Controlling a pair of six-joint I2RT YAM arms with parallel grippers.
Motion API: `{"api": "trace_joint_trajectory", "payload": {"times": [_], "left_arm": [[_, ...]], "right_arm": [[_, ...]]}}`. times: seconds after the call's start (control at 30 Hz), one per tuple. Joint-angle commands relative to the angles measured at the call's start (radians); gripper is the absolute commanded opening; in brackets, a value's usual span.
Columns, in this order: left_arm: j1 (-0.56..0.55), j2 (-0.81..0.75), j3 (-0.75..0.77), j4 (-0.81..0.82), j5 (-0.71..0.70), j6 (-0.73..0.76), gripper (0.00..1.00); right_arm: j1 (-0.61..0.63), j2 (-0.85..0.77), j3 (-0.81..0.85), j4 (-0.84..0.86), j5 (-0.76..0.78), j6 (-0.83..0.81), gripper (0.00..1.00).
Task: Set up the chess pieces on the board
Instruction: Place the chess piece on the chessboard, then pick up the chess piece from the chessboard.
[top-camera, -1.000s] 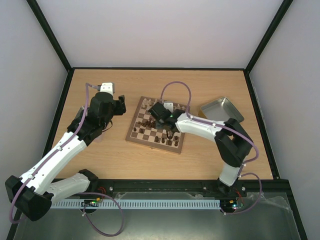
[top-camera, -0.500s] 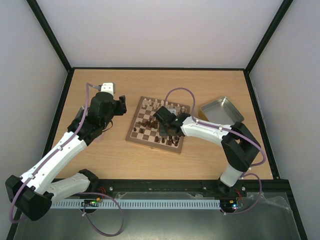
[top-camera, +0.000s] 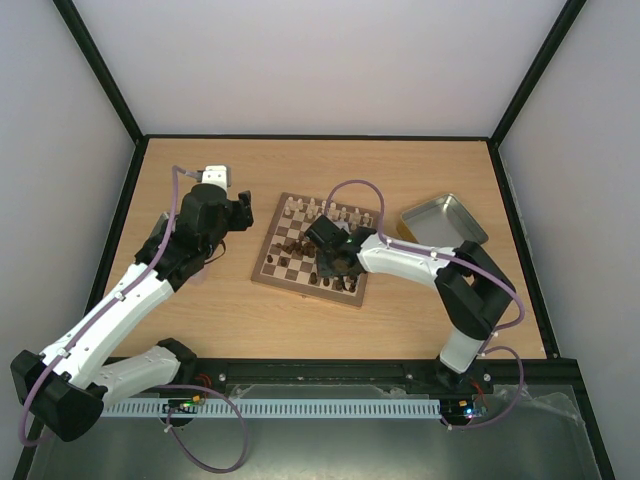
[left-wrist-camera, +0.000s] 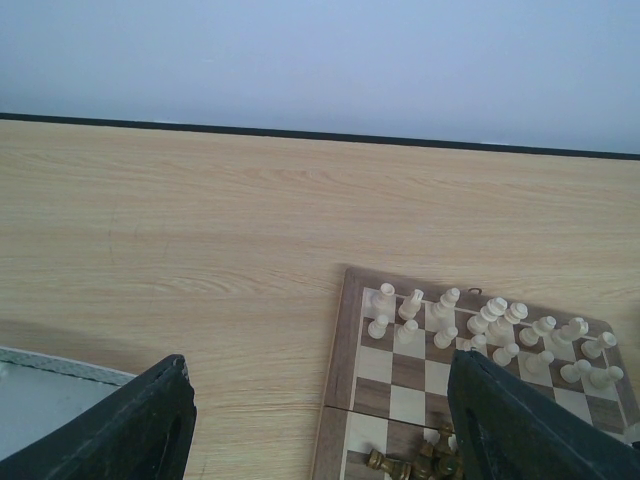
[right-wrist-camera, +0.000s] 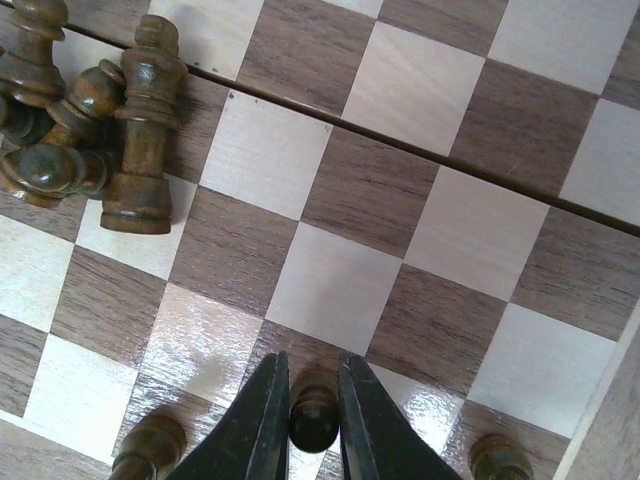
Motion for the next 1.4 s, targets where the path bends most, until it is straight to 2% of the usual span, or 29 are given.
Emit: {"api": "trace_joint_trajectory", "payload": {"times": [0.0,0.2,0.53,0.93,1.1,1.23,1.37], "left_arm": [[0.006,0.006,-0.007,0.018,-0.004,-0.003,0.71],[0.006,0.005,-0.008,0.017,-0.006,-0.002,0.71],[0.006,0.003,-0.008,0.017,-0.006,-0.004,0.71],[0.007,0.0,-0.008,0.017,-0.015,-0.002,0.71],[0.006,0.0,-0.008,0.017,-0.016,-0.002,0.71],[0.007,0.0,-0.007,0.017,-0.016,-0.002,0.71],[0.006,0.0,-0.007,0.018,-0.016,-0.003,0.71]], "right_arm": [[0.007,0.017,0.014,-0.024,0.007,-0.01,0.14],[0.01,0.012,0.029,-0.031,0.017,-0.011,0.22],[0.011,-0.048,0.043,-0.001,0.091,0.018,0.26],[0.01,0.086,0.157,0.098,0.096,0.019,0.32],[0.011,0.137,0.194,0.109,0.105,0.034,0.3],[0.009,0.167,0.209,0.098,0.132,0.044,0.21],[0.007,0.19,0.213,0.099,0.108,0.04,0.2]]}}
